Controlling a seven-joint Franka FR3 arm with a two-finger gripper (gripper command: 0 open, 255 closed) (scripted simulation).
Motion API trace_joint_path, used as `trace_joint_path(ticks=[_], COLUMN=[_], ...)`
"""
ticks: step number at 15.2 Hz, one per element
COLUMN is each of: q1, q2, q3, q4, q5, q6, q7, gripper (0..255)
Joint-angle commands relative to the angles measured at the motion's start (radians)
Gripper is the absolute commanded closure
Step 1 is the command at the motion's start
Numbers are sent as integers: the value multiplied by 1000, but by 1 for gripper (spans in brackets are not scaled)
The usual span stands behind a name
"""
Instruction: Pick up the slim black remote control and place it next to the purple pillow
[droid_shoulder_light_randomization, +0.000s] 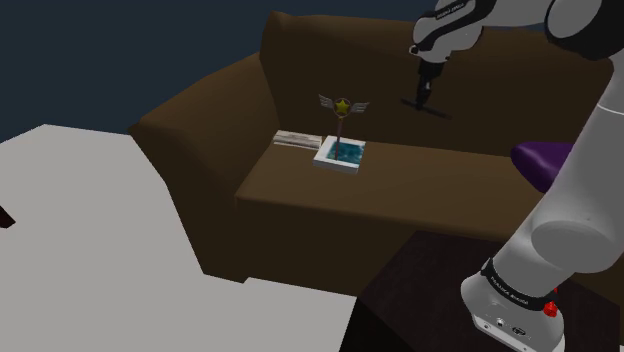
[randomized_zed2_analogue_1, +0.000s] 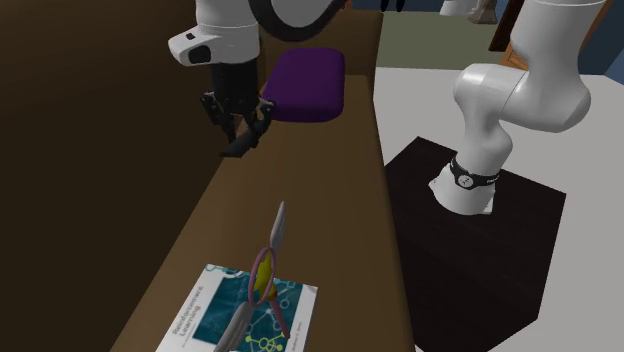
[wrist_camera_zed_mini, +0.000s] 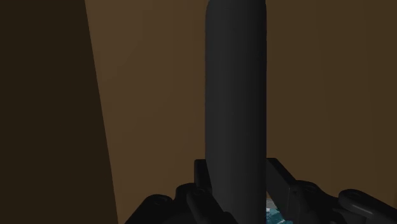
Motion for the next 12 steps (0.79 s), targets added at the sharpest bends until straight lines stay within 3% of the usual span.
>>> trace_joint_path(ticks=[1, 6, 12], q1=[-2, -25, -97], q2=[-60, -231, -424], q3=[-14, -45, -66], q4=[-66, -234, -392], q5=[-36, -150, -285], q6=[17, 48, 48], q7=[-5, -7, -21], gripper=[255, 255, 255])
